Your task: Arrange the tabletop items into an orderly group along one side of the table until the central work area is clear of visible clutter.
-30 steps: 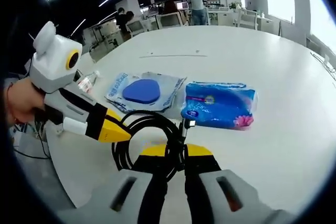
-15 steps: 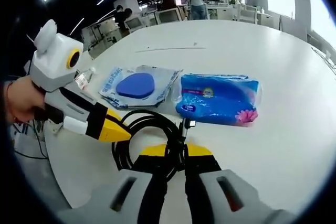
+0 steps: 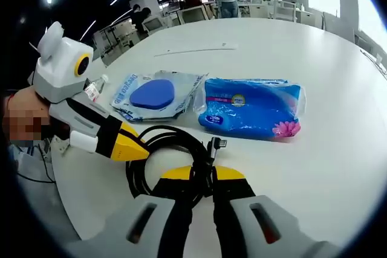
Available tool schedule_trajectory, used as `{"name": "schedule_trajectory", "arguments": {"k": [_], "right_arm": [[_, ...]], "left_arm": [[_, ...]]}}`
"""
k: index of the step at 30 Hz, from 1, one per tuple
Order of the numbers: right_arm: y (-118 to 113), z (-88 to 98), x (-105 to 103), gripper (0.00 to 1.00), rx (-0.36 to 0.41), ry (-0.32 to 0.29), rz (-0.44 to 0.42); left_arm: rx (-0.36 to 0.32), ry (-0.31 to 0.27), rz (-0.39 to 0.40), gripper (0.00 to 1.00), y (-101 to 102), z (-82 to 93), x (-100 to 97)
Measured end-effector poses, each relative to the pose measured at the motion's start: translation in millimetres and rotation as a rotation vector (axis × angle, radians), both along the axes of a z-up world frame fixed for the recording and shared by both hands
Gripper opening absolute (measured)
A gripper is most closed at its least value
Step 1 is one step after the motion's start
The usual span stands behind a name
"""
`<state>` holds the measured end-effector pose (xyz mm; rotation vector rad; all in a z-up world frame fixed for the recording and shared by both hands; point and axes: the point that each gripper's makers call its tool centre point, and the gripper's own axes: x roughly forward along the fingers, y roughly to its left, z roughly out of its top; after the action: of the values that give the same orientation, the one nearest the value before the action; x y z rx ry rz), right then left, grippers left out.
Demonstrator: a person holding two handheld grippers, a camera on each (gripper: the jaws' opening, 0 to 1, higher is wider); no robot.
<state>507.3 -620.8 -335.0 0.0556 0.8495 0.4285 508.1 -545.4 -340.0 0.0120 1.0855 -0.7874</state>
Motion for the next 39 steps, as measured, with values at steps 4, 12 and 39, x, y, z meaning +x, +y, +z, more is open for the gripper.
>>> {"name": "schedule_trajectory", "arguments": {"k": [4, 12, 39], "right_arm": [[-0.2, -2.5, -0.4, 0.10, 0.000, 0.005, 0.005], [-0.2, -3.2, -0.2, 0.11, -0.008, 0.000, 0.012], [-4.8, -1.7, 0.1, 0.25, -0.022, -0.015, 0.008]], "left_arm": [[-0.001, 0.002, 0.005, 0.06, 0.1, -1.1, 0.1], [-0.008, -0.002, 0.003, 0.07, 0.0, -1.4, -0.5], [-0.019, -0.028, -0.005, 0.19, 1.4, 2.6, -1.1]]}}
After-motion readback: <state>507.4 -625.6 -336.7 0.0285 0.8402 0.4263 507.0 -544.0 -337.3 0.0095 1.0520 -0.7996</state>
